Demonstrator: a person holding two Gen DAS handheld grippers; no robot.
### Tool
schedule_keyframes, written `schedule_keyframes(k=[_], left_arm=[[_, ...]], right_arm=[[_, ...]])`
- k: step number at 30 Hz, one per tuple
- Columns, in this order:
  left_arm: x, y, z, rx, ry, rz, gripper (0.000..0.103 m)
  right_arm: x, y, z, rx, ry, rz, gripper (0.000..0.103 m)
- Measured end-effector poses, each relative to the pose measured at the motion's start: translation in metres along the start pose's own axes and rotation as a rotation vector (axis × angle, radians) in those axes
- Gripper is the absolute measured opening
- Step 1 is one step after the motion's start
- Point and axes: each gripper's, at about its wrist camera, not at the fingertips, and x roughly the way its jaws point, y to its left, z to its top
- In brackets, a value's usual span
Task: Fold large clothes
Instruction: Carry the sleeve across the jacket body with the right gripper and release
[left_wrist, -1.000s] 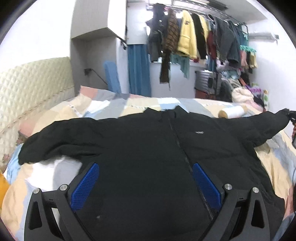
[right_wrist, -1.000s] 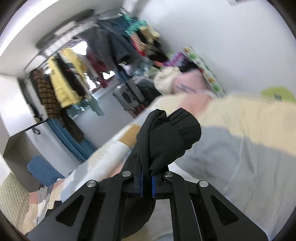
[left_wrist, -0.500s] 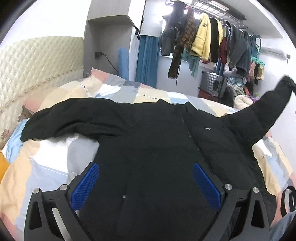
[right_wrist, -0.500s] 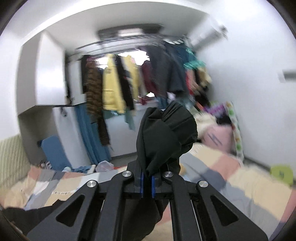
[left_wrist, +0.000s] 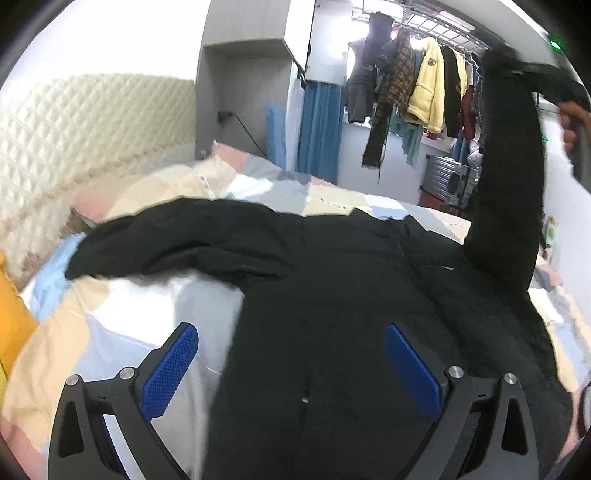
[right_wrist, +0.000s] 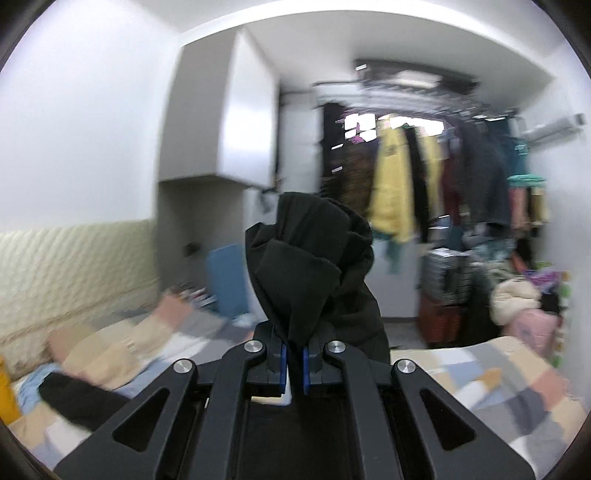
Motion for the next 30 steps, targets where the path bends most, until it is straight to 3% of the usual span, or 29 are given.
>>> schedule_keyframes(k=[6,11,16,21,25,30], left_arm=[[0.003,0.015,-0.001,-0.01,-0.03,0.011,0.102],[0.012,0.026,-0.002,-0.034,-0.014,0.001,0.102],[0.02,0.026,-0.007,0.024,-0.02,0.064,0.102],[0.031,0.032,-0.008,-0.004,0.014,0.035,0.102],[0.035,0.036,-0.009,-0.021,0.02,0.025,0.102],[0.041,0.036,-0.009,-0.037,0.029,0.007,0.102]], right_arm=[[0.072,0.102,-0.088,-0.098,0.194,0.176,0.006],[0.101,0.164,-0.163,-0.125,0.318,0.281,0.006],[0.12,0.204,-0.239,-0.116,0.479,0.366,0.006],[0.136,0.223,-0.308,-0.144,0.623,0.363,0.006],[0.141,0.228,-0.341,-0.193,0.665,0.343,0.007],[0.142,0.228,-0.33,-0.157,0.686,0.367,0.015]])
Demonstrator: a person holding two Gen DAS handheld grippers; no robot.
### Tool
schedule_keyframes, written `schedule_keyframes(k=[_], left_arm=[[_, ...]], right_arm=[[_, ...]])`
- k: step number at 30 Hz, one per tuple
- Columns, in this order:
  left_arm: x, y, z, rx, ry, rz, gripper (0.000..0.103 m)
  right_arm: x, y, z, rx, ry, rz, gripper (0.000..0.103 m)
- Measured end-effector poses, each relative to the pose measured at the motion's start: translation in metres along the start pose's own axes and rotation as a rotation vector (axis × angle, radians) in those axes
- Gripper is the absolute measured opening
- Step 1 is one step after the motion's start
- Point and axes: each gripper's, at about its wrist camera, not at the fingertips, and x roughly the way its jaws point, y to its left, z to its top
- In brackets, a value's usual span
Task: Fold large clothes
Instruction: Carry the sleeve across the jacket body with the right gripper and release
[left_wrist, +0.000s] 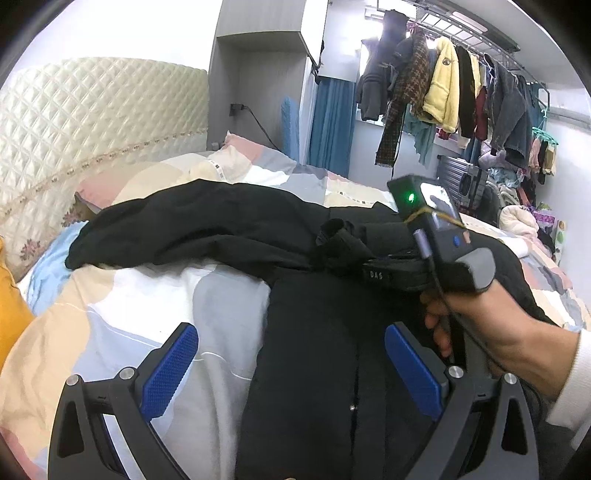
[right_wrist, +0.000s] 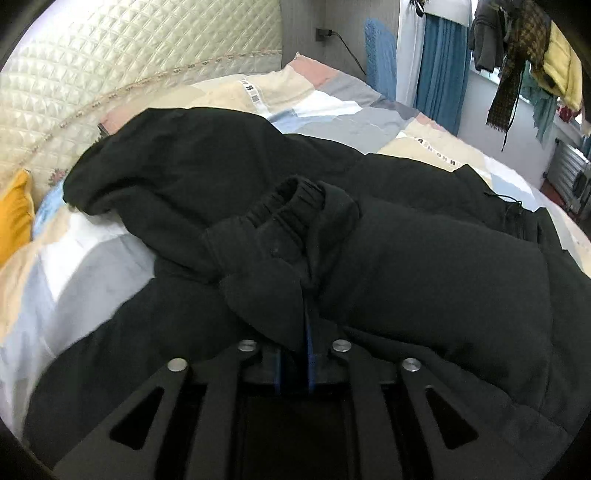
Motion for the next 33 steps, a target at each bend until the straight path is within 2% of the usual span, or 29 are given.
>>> schedule_keyframes(k=[2,4,7,11,16,23,28,30,33], left_arm=[[0.001,-0.001,0.0,-0.001,0.0,-0.008,0.102],[0.001,-0.001,-0.001,-0.021,0.002,-0.029,0.102],[-0.002,-0.001,-0.002,-0.05,-0.003,-0.058,0.102],[-0.014,-0.005,-0.002,-0.036,-0.04,-0.059,0.102],[-0.029,-0.013,0.0,-0.026,-0.078,-0.081,0.102],[-0.049,-0.03,-0.002,-0.009,-0.091,-0.109,0.102],[-0.063,-0.042,-0.004,0.015,-0.109,-0.119,0.102],[-0.067,-0.044,-0.004,0.015,-0.118,-0.125,0.102],[-0.071,-0.046,-0.004,0.014,-0.128,-0.124,0.102]], right_arm=[[-0.008,0.001,0.004,0.022,0.024,0.033,0.029],[-0.018,0.004,0.003,0.019,0.036,0.054,0.035],[-0.047,0.008,0.001,0.019,-0.025,0.084,0.076],[-0.09,0.002,0.003,0.063,-0.11,0.106,0.078],[-0.148,-0.012,0.001,0.069,-0.192,0.055,0.078],[-0.249,-0.042,-0.017,0.148,-0.376,-0.06,0.078],[-0.298,-0.055,-0.043,0.201,-0.436,-0.107,0.078],[-0.316,-0.055,-0.057,0.194,-0.437,-0.192,0.078],[-0.336,-0.059,-0.075,0.237,-0.444,-0.17,0.078]])
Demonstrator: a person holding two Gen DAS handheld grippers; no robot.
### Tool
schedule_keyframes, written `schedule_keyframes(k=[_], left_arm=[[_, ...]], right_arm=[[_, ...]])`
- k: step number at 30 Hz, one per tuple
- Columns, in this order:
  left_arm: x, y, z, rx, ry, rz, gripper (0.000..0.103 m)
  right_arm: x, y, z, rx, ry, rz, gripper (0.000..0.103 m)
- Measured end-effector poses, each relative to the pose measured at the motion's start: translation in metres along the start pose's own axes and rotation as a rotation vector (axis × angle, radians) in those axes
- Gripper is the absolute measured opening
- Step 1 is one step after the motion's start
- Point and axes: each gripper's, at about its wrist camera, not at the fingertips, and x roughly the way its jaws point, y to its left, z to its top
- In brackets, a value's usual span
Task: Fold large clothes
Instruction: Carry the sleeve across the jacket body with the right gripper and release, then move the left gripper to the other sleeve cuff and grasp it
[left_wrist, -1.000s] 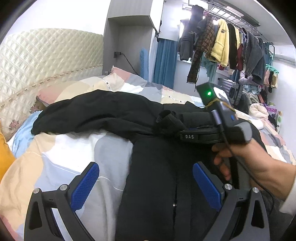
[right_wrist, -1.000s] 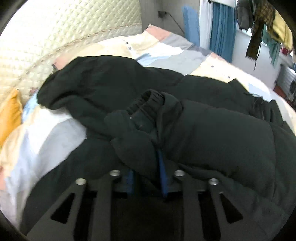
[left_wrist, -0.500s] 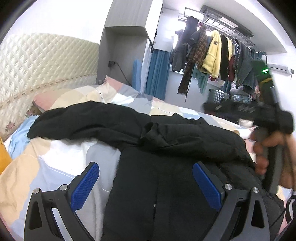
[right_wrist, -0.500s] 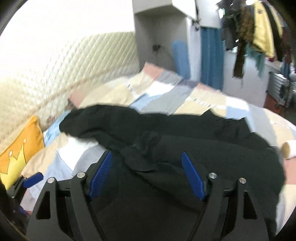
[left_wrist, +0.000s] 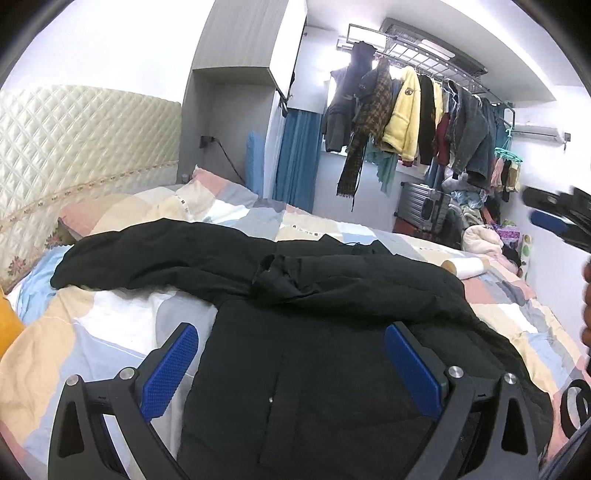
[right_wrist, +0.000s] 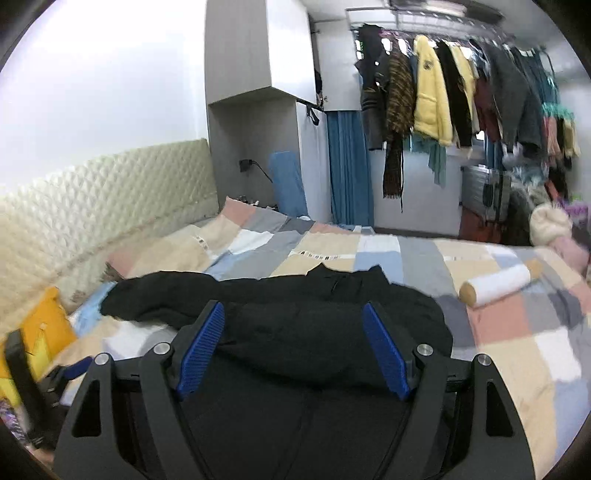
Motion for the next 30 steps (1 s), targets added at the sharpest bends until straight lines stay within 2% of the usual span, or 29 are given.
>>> schedule_keyframes(k=[6,12,21,27,30], left_arm=[[-0.006,-0.002,0.001,-0.018,-0.006,0.002,0.102],[0.003,-0.01,-0.004,0.015,0.032,0.019,0.102],[0.005,-0.018,-0.007,0.03,0.04,-0.004,0.102],[0.003,-0.018,-0.003,-0.003,0.014,-0.017,0.102],[0.003,-0.013,0.0,-0.04,0.002,-0.014,0.102]], right_arm=[[-0.055,-0.012,-0.017,0.008,-0.024,-0.037,0.078],[-0.089,-0.016,-0.047,0.014,-0.008,-0.036,0.078],[-0.121,-0.021,-0.103,0.054,0.027,-0.016,0.082],[-0.13,-0.021,-0.128,0.024,0.021,-0.033,0.082],[-0.131,-0.028,-0.135,0.05,0.013,-0.046,0.084]])
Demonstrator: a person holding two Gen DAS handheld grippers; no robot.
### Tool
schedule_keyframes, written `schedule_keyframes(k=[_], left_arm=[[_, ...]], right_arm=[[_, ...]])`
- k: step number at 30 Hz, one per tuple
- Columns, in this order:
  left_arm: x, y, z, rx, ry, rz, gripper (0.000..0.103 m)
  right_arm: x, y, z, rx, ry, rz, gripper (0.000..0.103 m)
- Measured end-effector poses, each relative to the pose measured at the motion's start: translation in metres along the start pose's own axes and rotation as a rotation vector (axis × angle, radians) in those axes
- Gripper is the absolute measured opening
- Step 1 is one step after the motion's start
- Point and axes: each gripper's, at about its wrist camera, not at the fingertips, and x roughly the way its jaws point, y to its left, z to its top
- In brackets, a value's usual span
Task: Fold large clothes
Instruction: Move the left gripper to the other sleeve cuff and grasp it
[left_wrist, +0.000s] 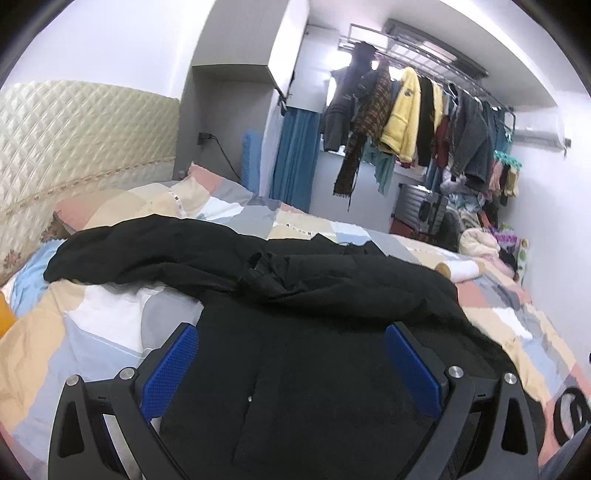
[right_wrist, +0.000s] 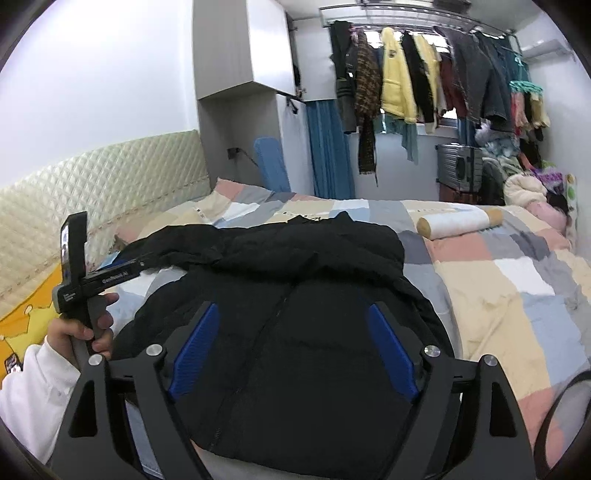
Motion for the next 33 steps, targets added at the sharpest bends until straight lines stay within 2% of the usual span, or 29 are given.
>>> schedule_keyframes(k=[3,6,9,11,13,16,20,21,25,30,33], left_arm=[[0.006,0.006,0.005,-0.05,0.026,-0.013,0.102],[0.014,0.01,0.014,-0.073,0.071,-0.067,0.102],[0.017,0.023,0.034,-0.099,0.09,-0.126,0.102],[0.021,0.041,0.052,-0.115,0.098,-0.123,0.102],[0.027,0.069,0.072,-0.15,0.109,-0.107,0.102],[0.045,0.131,0.1,-0.246,0.146,-0.065,0.102],[0.065,0.218,0.116,-0.397,0.163,-0.016,0.102],[0.07,0.242,0.117,-0.425,0.16,0.008,0.102],[0.091,0.316,0.107,-0.51,0.16,0.085,0.102],[0.13,0.399,0.066,-0.692,0.212,0.097,0.099],[0.151,0.44,0.047,-0.77,0.215,0.066,0.093]], right_arm=[[0.005,-0.01,0.0,0.035,-0.005,-0.011,0.085],[0.011,-0.016,-0.003,0.051,0.017,-0.012,0.085],[0.012,-0.018,-0.005,0.053,0.014,-0.018,0.085],[0.015,-0.019,-0.006,0.055,0.023,-0.012,0.085],[0.016,-0.018,-0.006,0.054,0.028,-0.02,0.085],[0.019,-0.015,-0.006,0.057,0.031,-0.03,0.088],[0.02,-0.009,-0.005,0.041,0.024,-0.049,0.101],[0.02,-0.008,-0.005,0.04,0.02,-0.052,0.102],[0.034,-0.006,-0.002,0.048,0.049,-0.059,0.102],[0.06,0.0,0.002,0.06,0.115,-0.084,0.102],[0.077,0.002,0.005,0.088,0.157,-0.086,0.102]])
